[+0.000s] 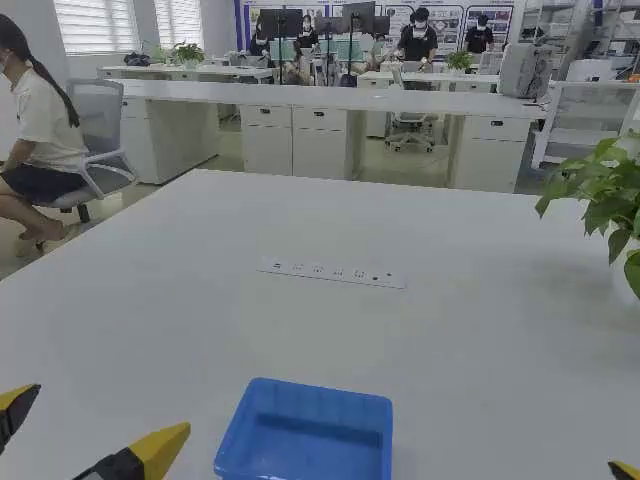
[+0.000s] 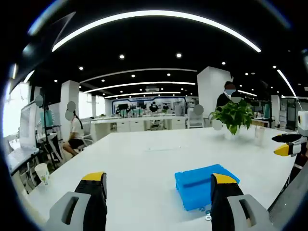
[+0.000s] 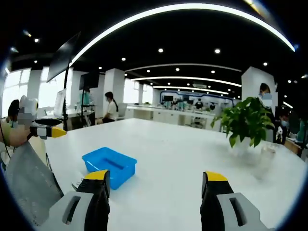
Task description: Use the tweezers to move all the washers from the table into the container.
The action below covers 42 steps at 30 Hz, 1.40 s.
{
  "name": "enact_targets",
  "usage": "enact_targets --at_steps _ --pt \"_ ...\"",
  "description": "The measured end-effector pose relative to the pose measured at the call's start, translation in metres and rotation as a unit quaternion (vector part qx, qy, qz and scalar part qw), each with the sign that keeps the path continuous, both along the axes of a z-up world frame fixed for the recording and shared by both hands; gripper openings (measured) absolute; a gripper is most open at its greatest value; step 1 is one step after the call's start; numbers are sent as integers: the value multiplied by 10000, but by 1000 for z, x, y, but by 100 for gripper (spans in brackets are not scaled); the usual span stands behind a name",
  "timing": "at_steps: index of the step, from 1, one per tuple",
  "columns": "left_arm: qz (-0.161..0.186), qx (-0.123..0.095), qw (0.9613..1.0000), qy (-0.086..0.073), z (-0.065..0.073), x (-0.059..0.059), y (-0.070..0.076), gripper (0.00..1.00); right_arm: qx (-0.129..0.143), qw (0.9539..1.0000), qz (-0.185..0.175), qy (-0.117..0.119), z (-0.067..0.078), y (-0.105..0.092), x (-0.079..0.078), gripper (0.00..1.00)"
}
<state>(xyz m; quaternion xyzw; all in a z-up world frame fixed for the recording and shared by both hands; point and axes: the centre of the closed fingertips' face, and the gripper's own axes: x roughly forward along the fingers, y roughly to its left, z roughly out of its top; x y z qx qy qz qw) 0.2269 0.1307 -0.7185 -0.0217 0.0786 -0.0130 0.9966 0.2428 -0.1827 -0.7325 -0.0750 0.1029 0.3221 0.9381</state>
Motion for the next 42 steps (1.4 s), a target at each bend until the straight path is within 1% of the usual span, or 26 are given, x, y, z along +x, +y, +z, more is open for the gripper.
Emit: enact_targets --at_steps 2,5,6,7,9,11,17,19,22,24,27,31,36,39,42 --pt "-37 -28 10000 -3 0 0 -2 90 102 9999 -35 81 -1 -2 1 72" --pt "-94 -47 9999 0 0 1 -6 89 201 9995 -253 37 1 -10 4 72" --pt "-115 -68 9999 32 -1 1 -7 89 201 9993 -317 47 1 -12 5 72" --pt "-147 -96 9998 39 -2 1 -8 89 270 9988 -408 20 3 -16 7 72" --pt "-203 -136 9997 63 -3 2 -10 89 390 9982 -460 20 5 -17 8 72" --pt "-256 -138 9995 80 -3 2 -12 88 437 9978 -491 69 4 -18 8 73" --pt "-428 -220 9988 10 0 1 -18 87 362 9971 -670 18 4 -24 11 73" --pt "-472 -229 9986 -18 1 1 -19 87 412 9965 -732 0 5 -27 11 73" --pt "-519 -254 9983 -31 1 1 -18 87 515 9960 -733 73 4 -28 11 73" --pt "-549 -278 9981 -39 0 1 -18 86 467 9961 -732 157 -1 -30 12 75" --pt "-573 -291 9979 -31 0 1 -18 86 389 9964 -733 178 -3 -30 12 75" --pt "-602 -293 9977 -98 2 0 -19 86 373 9963 -750 180 -4 -31 11 75" --pt "-659 -281 9974 -61 0 -1 -21 86 427 9963 -694 257 -7 -28 9 75" --pt "-667 -249 9975 -24 -1 -1 -21 86 353 9968 -643 323 -11 -26 8 75" --pt "-672 -256 9974 -30 -1 -1 -21 86 307 9973 -596 305 -11 -24 8 75"
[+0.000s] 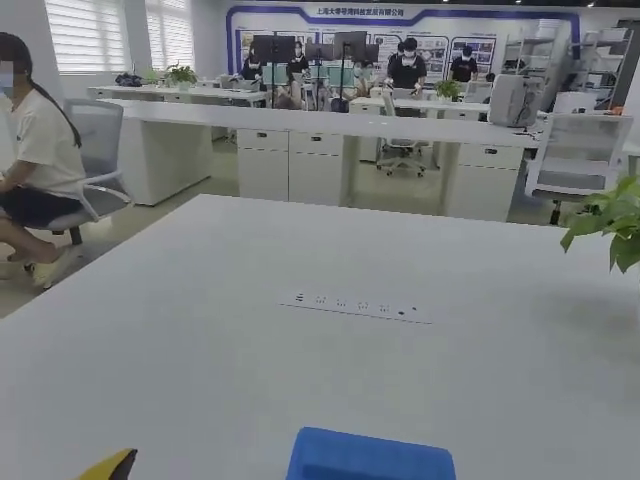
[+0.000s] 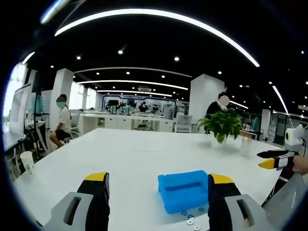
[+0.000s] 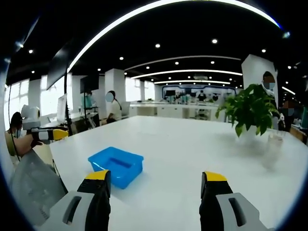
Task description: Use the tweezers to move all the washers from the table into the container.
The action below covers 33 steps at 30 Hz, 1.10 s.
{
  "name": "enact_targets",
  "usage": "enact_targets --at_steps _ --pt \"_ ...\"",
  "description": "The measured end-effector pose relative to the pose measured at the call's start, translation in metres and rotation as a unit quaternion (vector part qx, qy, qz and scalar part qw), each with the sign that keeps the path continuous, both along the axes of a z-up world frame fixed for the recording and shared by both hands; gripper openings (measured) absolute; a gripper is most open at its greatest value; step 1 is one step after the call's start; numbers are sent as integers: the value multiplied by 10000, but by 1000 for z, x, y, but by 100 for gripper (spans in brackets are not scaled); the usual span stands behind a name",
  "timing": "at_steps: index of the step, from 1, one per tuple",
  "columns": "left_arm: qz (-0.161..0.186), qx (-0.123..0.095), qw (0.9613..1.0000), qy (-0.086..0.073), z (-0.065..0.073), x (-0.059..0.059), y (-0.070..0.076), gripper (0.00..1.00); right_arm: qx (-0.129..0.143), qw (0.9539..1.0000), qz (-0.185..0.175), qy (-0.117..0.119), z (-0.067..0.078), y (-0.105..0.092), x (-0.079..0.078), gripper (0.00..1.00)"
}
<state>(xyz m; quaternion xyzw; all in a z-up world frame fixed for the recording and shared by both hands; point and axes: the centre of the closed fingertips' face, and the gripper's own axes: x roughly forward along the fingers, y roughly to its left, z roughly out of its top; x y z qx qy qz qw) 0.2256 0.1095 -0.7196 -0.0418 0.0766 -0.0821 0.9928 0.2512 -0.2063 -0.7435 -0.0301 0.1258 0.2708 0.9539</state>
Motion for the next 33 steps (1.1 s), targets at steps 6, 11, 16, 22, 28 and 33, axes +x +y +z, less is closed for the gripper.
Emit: enact_targets --at_steps 6,11,16,22,28,33 --pt "-76 -23 9999 78 -3 0 -3 86 -38 9999 -102 -43 2 -4 1 75" --pt "-147 -82 9997 158 -5 0 -6 86 -28 9999 -131 -14 2 -4 1 76" --pt "-236 -126 9994 201 -6 0 -9 86 -56 9997 -229 -45 4 -8 2 76" --pt "-382 -82 9988 283 -9 0 -15 86 94 9998 -139 -60 8 -3 -1 76" --pt "-292 -74 9991 290 -9 0 -11 86 80 9999 -116 -20 7 -3 0 76" --pt "-337 -170 9988 324 -10 0 -12 86 -7 9999 -100 -24 5 -2 0 77"
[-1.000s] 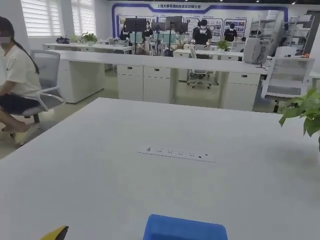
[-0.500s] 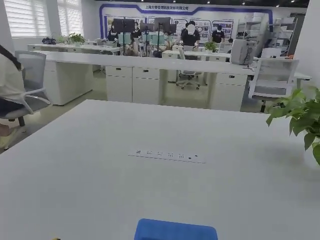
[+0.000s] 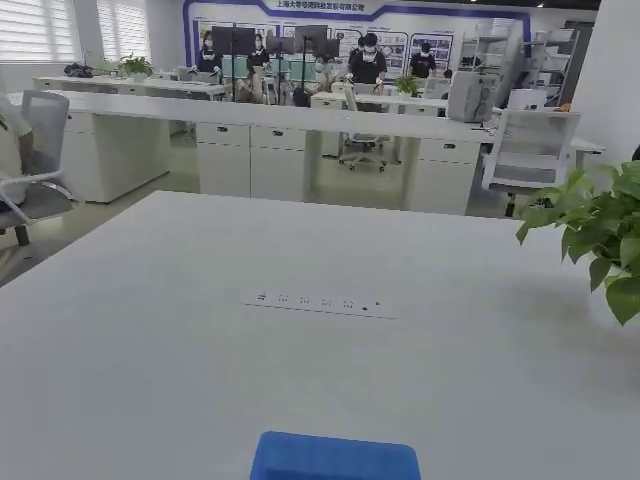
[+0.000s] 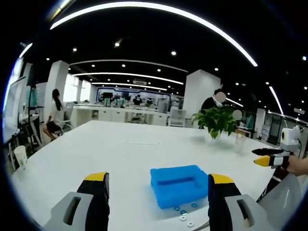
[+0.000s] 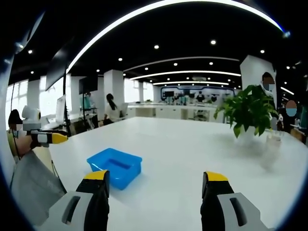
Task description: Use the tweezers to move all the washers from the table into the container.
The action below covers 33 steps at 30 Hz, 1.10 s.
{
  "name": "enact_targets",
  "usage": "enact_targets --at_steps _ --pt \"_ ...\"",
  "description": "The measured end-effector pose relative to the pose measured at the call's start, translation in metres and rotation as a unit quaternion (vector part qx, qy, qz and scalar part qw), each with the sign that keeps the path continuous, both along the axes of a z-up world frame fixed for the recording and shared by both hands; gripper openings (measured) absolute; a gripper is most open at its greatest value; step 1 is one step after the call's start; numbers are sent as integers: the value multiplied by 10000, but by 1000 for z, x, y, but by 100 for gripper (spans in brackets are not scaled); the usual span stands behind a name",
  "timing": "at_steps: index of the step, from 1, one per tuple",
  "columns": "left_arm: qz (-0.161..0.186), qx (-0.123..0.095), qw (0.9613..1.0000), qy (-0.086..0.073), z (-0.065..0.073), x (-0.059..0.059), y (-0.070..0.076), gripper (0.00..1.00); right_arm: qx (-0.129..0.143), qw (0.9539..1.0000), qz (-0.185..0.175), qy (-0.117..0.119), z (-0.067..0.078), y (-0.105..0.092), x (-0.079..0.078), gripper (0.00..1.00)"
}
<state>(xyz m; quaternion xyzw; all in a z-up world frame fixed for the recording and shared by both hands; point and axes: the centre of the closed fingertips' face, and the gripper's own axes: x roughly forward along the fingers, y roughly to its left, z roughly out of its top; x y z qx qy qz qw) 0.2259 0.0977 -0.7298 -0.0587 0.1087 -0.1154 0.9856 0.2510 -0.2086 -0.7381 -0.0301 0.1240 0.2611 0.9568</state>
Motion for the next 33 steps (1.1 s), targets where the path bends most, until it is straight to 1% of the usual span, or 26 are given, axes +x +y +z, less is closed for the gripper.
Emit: enact_targets --at_steps 2,4,6,8,9,10,11,12,13,14,17,18,19,20,22,23,24,25,26,27,28,29,30,31,32,33 --pt "-19 -22 10000 5 0 0 0 85 -19 10000 -2 13 0 0 0 78" --pt "-44 7 10000 -9 1 0 -1 82 29 10000 -1 61 -1 1 0 78" --pt "-163 59 9998 5 1 -1 -4 80 54 9998 -17 179 -4 0 0 78" --pt "-357 140 9991 185 -5 -3 -9 81 -2 9996 -21 264 -7 -1 -1 75" --pt "-435 164 9987 233 -7 -3 -11 81 -9 9996 -17 292 -8 -1 -1 73" --pt "-498 184 9983 222 -7 -4 -13 81 8 9995 -16 317 -8 -1 -1 72" --pt "-589 208 9978 244 -8 -5 -15 80 11 9994 -31 358 -10 -3 0 72" --pt "-770 309 9954 470 -16 -10 -18 79 -12 9991 -41 426 -13 -5 0 71" --pt "-875 346 9940 551 -19 -11 -21 80 -16 9989 -39 470 -14 -5 -1 70" --pt "-1107 335 9911 665 -22 -15 -27 79 -48 9986 -38 520 -16 -6 -1 68" --pt "-1523 221 9839 905 -29 -21 -37 74 -197 9977 22 647 -22 -7 -3 64" --pt "-1665 225 9812 948 -30 -22 -40 70 -270 9974 69 663 -23 -6 -3 63" --pt "-1852 182 9769 1047 -33 -25 -43 67 -339 9970 118 689 -25 -4 -4 61" --pt "-1907 162 9756 1075 -34 -26 -45 64 -422 9962 194 735 -27 -2 -6 60" --pt "-2252 34 9663 1247 -38 -30 -52 58 -648 9932 408 872 -32 5 -10 57" --pt "-2388 82 9612 1378 -42 -31 -53 57 -835 9899 590 978 -37 10 -14 54" --pt "-2483 146 9577 1449 -44 -32 -54 55 -925 9872 742 1065 -40 14 -17 51" --pt "-2753 203 9481 1579 -49 -37 -60 54 -928 9846 916 1168 -43 21 -21 48" --pt "-2851 286 9434 1668 -52 -38 -61 52 -968 9824 1037 1215 -44 25 -24 46" --pt "-2983 436 9378 1723 -56 -39 -63 51 -1089 9790 1187 1248 -46 29 -26 44" --pt "-3159 477 9299 1820 -59 -42 -67 49 -1163 9765 1269 1296 -48 30 -28 42" --pt "-3284 521 9236 1909 -62 -44 -69 48 -1187 9736 1398 1356 -50 32 -30 39" --pt "-3354 689 9197 1920 -65 -43 -71 46 -1165 9721 1512 1366 -49 36 -32 36" --pt "-3481 765 9138 1946 -68 -45 -73 44 -1144 9718 1532 1383 -49 39 -32 35" --pt "-3670 849 9031 2062 -73 -48 -77 42 -1105 9708 1607 1398 -48 44 -33 33" --pt "-3725 903 8990 2117 -76 -49 -79 40 -1097 9694 1684 1407 -48 48 -34 31"
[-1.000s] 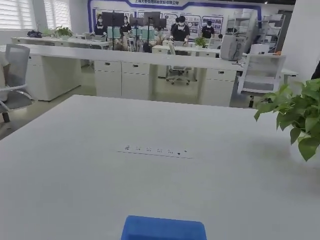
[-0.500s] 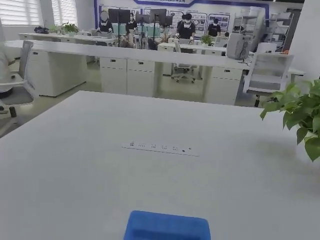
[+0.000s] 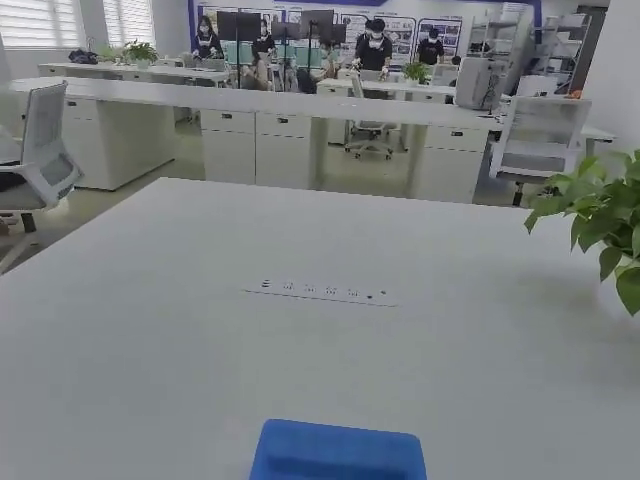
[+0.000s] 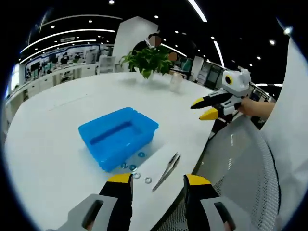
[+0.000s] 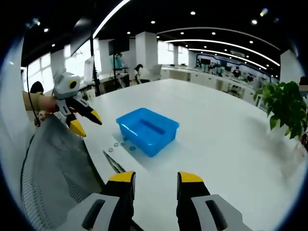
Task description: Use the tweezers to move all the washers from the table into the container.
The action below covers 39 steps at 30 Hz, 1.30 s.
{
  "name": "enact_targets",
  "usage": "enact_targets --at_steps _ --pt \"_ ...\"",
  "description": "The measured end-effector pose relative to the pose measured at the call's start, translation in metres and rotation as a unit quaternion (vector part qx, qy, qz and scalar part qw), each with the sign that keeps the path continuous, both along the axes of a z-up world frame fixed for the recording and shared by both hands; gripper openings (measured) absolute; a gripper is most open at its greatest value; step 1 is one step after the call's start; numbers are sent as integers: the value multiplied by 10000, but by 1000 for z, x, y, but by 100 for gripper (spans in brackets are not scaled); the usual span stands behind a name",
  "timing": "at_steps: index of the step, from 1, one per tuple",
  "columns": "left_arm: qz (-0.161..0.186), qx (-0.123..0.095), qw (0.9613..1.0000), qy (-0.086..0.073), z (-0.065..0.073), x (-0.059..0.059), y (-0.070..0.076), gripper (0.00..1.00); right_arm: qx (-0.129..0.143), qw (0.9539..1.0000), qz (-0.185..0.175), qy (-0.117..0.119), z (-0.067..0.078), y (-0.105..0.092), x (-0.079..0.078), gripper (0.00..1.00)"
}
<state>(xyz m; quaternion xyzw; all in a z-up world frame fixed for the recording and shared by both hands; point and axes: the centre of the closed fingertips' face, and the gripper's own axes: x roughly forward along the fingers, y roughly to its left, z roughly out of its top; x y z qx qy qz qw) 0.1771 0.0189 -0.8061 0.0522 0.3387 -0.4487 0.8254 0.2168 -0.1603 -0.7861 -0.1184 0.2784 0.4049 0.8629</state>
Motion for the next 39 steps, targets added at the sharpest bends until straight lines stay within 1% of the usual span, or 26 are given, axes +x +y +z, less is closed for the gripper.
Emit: enact_targets --at_steps 2,3,5,6,7,8,9,10,13,14,15,17,18,19,23,28,29,30,32,33,34,35,36,37,38,39 --pt "-308 150 9993 122 -9 -4 -5 36 -88 9998 203 9 -1 8 -3 25" --pt "-420 246 9987 143 -14 -5 -7 34 -92 9993 357 71 -3 14 -6 23" --pt "-637 338 9972 196 -20 -8 -10 32 -77 9986 501 140 -5 22 -8 19" --pt "-764 382 9962 164 -24 -8 -13 31 -84 9977 645 190 -8 27 -11 17" --pt "-800 398 9958 184 -26 -8 -14 30 -123 9969 738 236 -10 31 -13 16" --pt "-881 469 9947 245 -29 -10 -14 29 -162 9960 842 269 -13 34 -15 15" --pt "-965 547 9936 223 -32 -10 -14 27 -203 9948 956 291 -15 38 -17 15" --pt "-1032 672 9922 183 -36 -9 -14 26 -299 9924 1142 349 -20 42 -20 15" --pt "-1213 850 9888 203 -42 -10 -15 23 -418 9881 1419 414 -28 53 -24 14" --pt "-1282 872 9877 198 -44 -11 -16 22 -451 9859 1537 482 -31 57 -27 14" --pt "-1355 894 9865 217 -45 -12 -16 22 -465 9849 1599 463 -33 61 -27 14" --pt "-1379 1068 9843 288 -51 -12 -13 22 -512 9816 1767 515 -37 67 -29 13" --pt "-1478 1169 9818 220 -54 -11 -12 21 -530 9810 1793 511 -39 69 -29 14" --pt "-1487 1211 9812 210 -55 -10 -11 20 -568 9790 1887 513 -41 72 -29 14" --pt "-1535 1263 9798 226 -58 -8 -12 19 -625 9747 2070 569 -48 81 -29 14" --pt "-1777 1505 9724 162 -66 -8 -13 15 -814 9680 2297 594 -58 88 -28 15" --pt "-1819 1510 9716 114 -66 -7 -15 14 -830 9677 2307 587 -59 88 -28 15" --pt "-1829 1539 9709 132 -67 -7 -16 14 -884 9654 2377 611 -62 89 -28 15" --pt "-1906 1624 9681 107 -69 -7 -16 13 -947 9631 2444 618 -66 90 -28 15" --pt "-1978 1716 9651 94 -72 -7 -16 13 -976 9618 2476 634 -67 91 -28 15" --pt "-2011 1765 9635 97 -73 -8 -15 12 -1039 9596 2536 642 -70 91 -29 15" --pt "-2066 1773 9622 -71 -72 -4 -17 10 -1086 9582 2571 635 -72 91 -29 15" --pt "-2038 1820 9619 -25 -72 -5 -15 7 -1287 9511 2719 697 -76 88 -31 15" --pt "-2083 1831 9608 -52 -72 -4 -15 5 -1217 9541 2658 649 -76 92 -30 15" --pt "-2125 1884 9588 -116 -73 -3 -15 5 -1250 9526 2698 644 -77 92 -30 15" --pt "-2167 1848 9584 -177 -72 -3 -17 4 -1273 9512 2734 651 -78 93 -31 16"
